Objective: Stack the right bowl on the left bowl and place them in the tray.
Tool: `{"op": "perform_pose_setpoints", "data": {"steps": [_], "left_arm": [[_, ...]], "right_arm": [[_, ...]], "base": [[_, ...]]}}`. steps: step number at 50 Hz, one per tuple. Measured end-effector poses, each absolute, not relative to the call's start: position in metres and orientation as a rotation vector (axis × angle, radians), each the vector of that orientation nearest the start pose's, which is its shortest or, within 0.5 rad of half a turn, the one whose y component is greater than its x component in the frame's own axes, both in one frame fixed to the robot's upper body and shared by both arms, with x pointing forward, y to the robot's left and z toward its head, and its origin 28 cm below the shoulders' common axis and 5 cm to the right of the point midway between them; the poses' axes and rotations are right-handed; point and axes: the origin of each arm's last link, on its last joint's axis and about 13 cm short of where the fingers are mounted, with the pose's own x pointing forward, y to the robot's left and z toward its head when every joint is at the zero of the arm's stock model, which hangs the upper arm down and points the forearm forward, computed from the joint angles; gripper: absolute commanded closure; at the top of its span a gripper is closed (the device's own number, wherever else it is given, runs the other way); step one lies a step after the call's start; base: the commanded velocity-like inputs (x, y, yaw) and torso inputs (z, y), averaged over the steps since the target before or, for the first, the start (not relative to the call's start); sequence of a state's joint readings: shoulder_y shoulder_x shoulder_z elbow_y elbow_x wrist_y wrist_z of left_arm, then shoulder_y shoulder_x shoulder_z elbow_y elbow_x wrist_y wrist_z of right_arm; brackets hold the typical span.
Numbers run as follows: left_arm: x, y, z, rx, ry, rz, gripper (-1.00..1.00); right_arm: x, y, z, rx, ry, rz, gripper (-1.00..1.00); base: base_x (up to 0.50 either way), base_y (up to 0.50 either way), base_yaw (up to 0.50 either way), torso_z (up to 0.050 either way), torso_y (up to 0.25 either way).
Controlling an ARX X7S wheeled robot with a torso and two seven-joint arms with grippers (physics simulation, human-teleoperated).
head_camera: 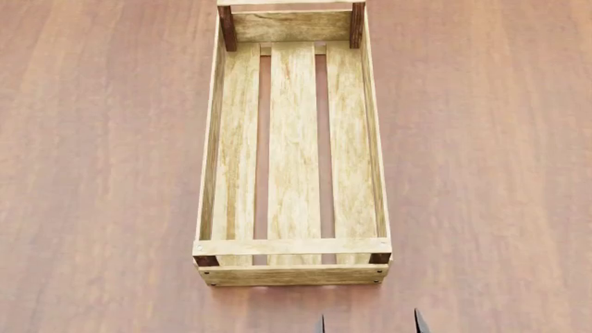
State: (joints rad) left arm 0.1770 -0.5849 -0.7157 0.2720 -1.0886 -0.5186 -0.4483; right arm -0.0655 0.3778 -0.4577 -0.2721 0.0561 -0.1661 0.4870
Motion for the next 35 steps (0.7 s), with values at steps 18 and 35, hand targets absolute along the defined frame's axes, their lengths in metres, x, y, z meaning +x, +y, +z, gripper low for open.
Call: {"op": "perform_pose_setpoints", "data": {"steps": [18, 35], "left_arm": [[0.126, 0.42, 0.118, -0.49, 0.043, 0.712, -1.0], [0.118, 0.434, 0.108, -0.585, 0.065, 0.781, -1.0]], "right_arm": [[0.17, -0.075, 0.047, -0.143, -0.297, 0.071, -1.0], [0.17, -0.075, 0.046, -0.142, -0.29, 0.069, -1.0]], "base": [[0.0, 0.0, 0.0, 0.0, 0.0], [0.0, 0.0, 0.0, 0.0, 0.0]]}}
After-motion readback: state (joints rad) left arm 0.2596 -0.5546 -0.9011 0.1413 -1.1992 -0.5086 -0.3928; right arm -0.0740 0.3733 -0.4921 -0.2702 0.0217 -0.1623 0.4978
